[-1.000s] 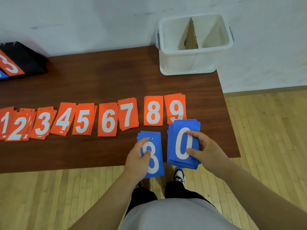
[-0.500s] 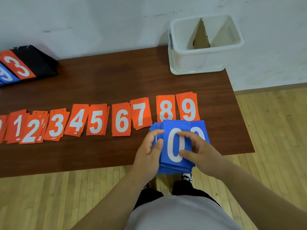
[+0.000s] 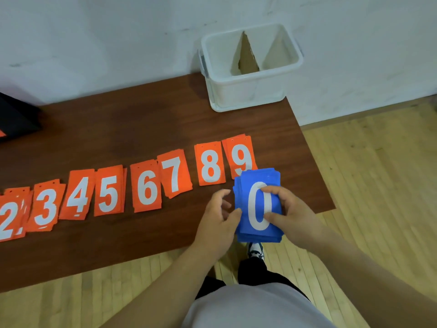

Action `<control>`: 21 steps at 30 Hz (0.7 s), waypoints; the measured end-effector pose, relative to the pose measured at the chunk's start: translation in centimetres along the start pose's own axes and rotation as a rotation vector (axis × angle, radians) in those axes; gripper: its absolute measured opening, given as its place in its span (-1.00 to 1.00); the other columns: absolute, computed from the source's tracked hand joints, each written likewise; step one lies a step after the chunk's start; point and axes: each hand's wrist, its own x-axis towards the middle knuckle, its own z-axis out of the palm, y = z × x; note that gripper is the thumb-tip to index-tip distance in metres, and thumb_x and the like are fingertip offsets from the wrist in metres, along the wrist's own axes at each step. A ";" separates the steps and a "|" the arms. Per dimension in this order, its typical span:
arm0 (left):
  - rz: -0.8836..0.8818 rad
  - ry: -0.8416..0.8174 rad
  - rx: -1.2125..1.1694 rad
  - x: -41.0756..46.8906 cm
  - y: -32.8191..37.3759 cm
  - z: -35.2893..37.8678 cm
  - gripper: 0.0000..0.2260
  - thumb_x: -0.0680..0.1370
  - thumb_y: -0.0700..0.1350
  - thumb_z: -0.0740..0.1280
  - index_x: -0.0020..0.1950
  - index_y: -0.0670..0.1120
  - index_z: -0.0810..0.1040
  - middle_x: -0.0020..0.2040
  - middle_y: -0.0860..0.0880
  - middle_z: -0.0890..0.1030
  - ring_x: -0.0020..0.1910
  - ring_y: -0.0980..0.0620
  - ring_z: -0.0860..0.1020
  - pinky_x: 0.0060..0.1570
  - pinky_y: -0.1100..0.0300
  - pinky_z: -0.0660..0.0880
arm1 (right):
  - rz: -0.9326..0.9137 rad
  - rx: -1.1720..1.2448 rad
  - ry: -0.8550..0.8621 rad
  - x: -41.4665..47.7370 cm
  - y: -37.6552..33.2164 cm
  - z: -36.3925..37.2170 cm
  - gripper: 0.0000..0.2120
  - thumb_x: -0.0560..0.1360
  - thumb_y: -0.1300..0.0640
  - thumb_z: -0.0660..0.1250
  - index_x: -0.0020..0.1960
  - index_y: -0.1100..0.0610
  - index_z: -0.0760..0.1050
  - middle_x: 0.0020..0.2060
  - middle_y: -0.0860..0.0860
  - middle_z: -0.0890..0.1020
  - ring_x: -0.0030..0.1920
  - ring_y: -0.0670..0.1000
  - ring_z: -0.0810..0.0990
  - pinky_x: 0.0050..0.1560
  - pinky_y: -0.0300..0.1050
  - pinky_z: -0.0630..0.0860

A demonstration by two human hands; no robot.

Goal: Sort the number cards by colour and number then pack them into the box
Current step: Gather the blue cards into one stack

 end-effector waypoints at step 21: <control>-0.340 0.201 0.525 6.8 1.2 12.7 -0.09 0.42 -0.04 0.60 0.58 0.21 0.07 0.46 -0.08 0.00 0.26 -0.16 0.37 0.12 0.05 0.54 | 0.162 -0.130 0.116 0.9 5.9 -11.4 -0.52 0.58 0.23 0.35 0.36 -0.19 0.39 0.20 -0.14 0.57 0.05 -0.22 0.58 -0.26 -0.47 0.47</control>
